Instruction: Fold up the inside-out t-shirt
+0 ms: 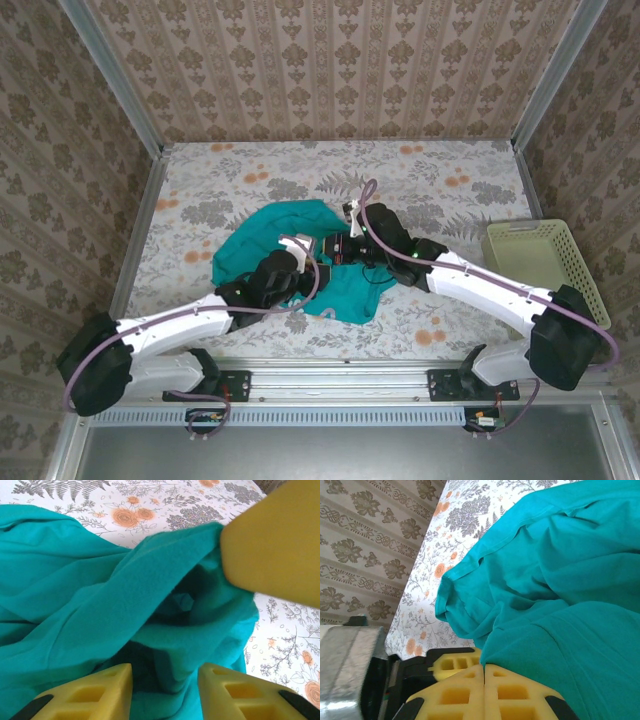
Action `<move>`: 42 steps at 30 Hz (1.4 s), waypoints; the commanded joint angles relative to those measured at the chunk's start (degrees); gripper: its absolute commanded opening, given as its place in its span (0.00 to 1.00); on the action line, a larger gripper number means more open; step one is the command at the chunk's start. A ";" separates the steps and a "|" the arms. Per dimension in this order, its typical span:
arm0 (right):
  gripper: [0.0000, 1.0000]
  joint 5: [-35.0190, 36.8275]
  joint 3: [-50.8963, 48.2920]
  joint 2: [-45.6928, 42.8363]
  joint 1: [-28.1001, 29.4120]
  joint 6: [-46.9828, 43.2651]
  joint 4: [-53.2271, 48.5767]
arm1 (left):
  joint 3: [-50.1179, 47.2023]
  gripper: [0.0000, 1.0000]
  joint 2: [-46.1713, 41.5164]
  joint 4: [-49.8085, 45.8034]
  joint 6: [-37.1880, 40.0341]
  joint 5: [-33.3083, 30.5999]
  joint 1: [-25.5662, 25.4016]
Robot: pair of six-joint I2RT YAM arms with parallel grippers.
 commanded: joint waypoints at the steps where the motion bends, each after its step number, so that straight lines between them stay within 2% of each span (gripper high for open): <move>1: 0.00 -0.11 -1.26 -2.15 0.51 0.97 2.04 | 1.17 0.30 0.80 4.26 0.43 0.52 1.07; 11: 0.00 3.32 -1.49 -1.83 0.63 -0.40 0.10 | 1.00 0.00 0.60 4.55 0.47 1.18 2.40; 18: 0.00 11.32 2.74 0.68 0.40 -3.71 -8.23 | 0.82 0.00 -4.26 -0.52 0.95 -0.91 0.57; 19: 0.05 11.72 3.36 0.69 0.24 -4.33 -9.50 | 0.50 0.00 -5.30 -1.59 1.01 -1.64 0.29; 22: 0.34 13.10 1.87 -2.00 -0.66 -6.32 -11.22 | -1.21 0.00 -9.59 -5.64 0.30 -4.43 0.66; 24: 0.48 13.10 -0.80 -4.56 -1.73 -7.25 -11.32 | -2.73 0.00 -12.07 -7.17 0.20 -4.90 1.35; 27: 0.59 12.20 -5.50 -6.68 -3.88 -7.33 -11.39 | -4.26 0.00 -14.95 -9.72 -0.11 -4.87 2.59; 33: 0.67 7.49 -13.82 -2.70 -5.99 -3.36 -2.27 | -5.72 0.00 -19.44 -13.31 -0.50 -5.12 3.39; 42: 0.67 3.90 -12.26 9.96 -6.58 -1.13 8.80 | -6.41 0.00 -20.77 -15.80 -1.01 -5.42 3.61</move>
